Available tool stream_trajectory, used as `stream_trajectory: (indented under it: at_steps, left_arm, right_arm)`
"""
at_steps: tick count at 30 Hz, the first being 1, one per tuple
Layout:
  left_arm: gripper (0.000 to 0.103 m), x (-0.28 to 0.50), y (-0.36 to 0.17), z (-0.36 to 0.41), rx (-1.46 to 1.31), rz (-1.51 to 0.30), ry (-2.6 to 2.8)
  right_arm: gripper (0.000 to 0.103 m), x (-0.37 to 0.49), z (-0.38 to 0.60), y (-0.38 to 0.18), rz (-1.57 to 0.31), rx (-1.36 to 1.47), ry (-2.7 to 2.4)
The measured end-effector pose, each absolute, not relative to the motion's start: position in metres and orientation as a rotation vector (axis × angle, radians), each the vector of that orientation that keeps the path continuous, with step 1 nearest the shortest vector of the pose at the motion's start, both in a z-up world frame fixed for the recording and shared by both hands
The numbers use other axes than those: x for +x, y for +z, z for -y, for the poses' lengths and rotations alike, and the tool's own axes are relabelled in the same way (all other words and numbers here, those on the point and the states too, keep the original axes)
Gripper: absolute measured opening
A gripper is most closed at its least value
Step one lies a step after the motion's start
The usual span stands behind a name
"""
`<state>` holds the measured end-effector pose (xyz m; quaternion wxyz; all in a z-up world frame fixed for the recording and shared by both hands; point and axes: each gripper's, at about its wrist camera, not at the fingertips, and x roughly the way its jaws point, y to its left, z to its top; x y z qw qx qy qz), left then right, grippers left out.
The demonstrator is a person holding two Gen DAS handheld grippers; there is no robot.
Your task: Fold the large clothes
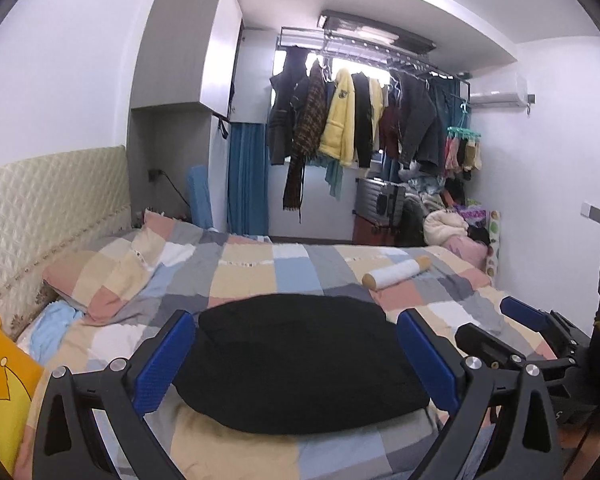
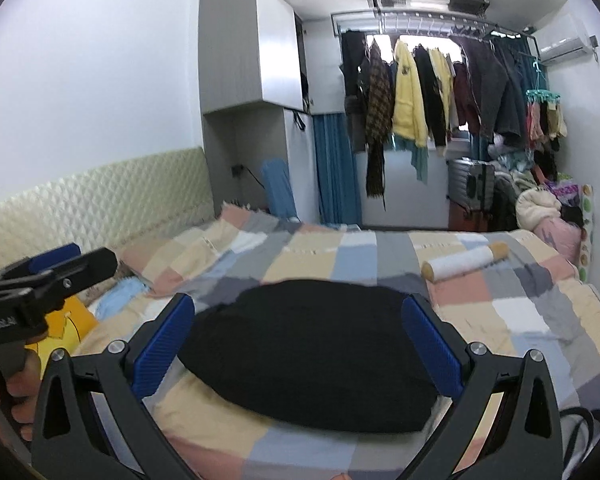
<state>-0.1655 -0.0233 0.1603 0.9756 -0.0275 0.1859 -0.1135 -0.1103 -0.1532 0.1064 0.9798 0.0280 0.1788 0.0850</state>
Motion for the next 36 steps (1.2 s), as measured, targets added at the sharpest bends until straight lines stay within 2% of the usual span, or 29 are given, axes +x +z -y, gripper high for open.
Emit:
stream_trajectory:
  at_steps: [17, 36]
  left_arm:
    - [0.102, -0.149, 0.100, -0.002, -0.115, -0.484, -0.176]
    - [0.102, -0.129, 0.078, -0.022, -0.122, -0.529, -0.095]
  right_arm:
    - [0.103, -0.121, 0.173, 0.064, -0.483, 0.090, 0.083]
    - [0.103, -0.110, 0.160, 0.046, -0.535, 0.087, 0.053]
